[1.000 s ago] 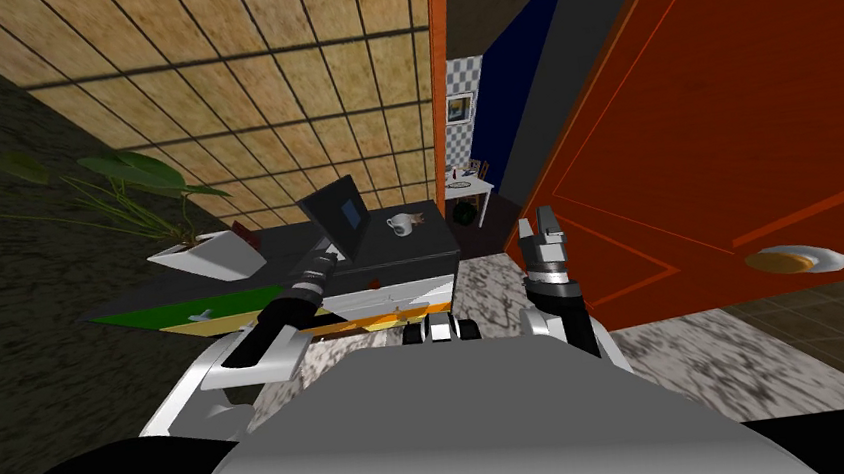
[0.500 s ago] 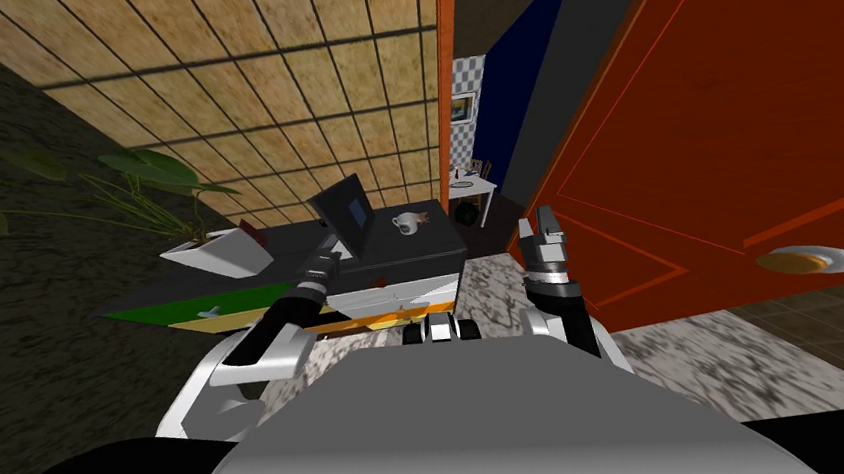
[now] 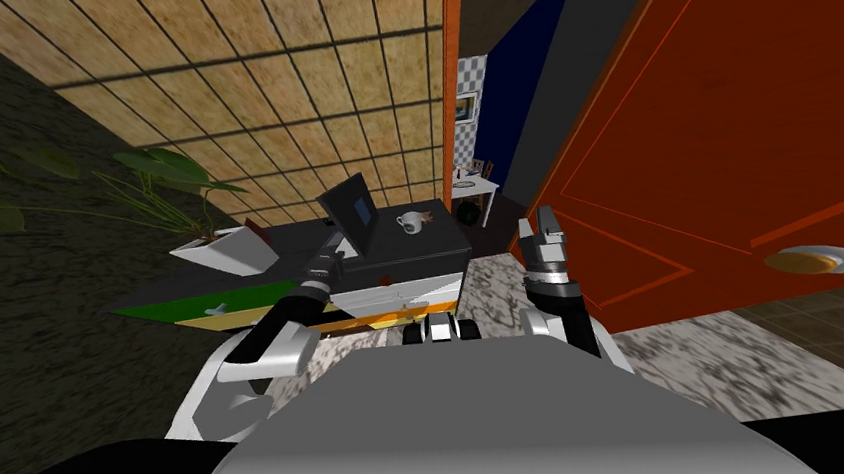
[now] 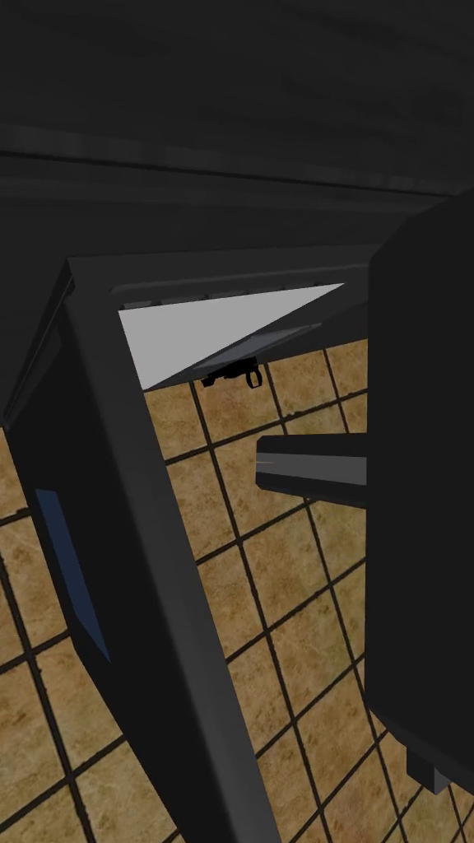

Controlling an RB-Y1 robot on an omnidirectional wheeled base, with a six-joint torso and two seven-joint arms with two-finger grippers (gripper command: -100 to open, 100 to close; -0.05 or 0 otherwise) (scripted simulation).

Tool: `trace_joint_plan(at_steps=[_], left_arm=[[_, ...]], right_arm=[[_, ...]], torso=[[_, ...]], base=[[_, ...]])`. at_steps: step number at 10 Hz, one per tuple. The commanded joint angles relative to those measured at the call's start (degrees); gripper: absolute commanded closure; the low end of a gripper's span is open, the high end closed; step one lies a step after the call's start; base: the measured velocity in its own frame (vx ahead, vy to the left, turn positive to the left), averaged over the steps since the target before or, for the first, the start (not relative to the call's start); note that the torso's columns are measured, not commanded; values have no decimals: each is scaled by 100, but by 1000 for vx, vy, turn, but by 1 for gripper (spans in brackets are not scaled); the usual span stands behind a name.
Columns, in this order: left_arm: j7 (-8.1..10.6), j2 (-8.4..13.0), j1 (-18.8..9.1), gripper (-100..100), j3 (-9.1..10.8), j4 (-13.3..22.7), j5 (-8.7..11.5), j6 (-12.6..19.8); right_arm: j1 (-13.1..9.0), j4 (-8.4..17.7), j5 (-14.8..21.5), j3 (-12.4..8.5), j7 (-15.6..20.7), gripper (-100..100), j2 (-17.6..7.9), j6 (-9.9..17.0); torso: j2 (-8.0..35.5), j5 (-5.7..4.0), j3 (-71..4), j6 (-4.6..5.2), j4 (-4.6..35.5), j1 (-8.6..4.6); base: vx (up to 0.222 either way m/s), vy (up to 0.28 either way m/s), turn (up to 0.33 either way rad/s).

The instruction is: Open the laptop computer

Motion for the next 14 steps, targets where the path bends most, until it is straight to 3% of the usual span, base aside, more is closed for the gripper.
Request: trace_joint_plan(at_steps=[1, 5, 10, 14], left_arm=[[-38, 34, -107, -100, 57, 298, -37, -66], [-201, 155, -327, -100, 155, 681, -146, -188], [-678, 686, -413, -100, 273, 700, -341, -51], [-934, 1054, -437, -100, 396, 614, -436, 79]], right_arm=[[0, 0, 0, 0, 0, 0, 0, 0], [0, 0, 0, 0, 0, 0, 0, 0], [0, 0, 0, 0, 0, 0, 0, 0], [0, 0, 0, 0, 0, 0, 0, 0]], torso=[[1, 0, 1, 0, 0, -1], [1, 2, 1, 0, 1, 6], [0, 2, -1, 3, 0, 9], [-1, -3, -1, 4, 2, -1]], base=[[-4, -7, 3], [-3, -17, 1], [21, -49, 1], [4, -39, 3]])
